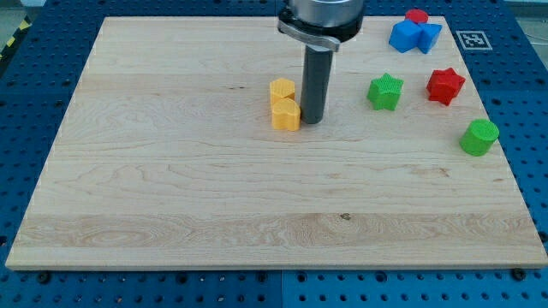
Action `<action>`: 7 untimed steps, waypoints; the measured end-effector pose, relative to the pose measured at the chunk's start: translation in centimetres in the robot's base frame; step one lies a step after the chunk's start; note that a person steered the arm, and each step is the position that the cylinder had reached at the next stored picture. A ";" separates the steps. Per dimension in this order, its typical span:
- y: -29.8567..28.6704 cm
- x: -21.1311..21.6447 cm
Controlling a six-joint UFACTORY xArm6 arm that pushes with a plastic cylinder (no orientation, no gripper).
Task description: Push green star into green circle
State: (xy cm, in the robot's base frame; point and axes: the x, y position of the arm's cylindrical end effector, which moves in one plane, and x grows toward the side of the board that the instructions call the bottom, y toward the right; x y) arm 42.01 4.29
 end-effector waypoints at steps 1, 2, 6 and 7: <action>1.8 -0.8; 2.3 -3.7; 14.5 -5.6; 17.4 -2.0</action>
State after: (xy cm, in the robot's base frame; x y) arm 40.04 21.67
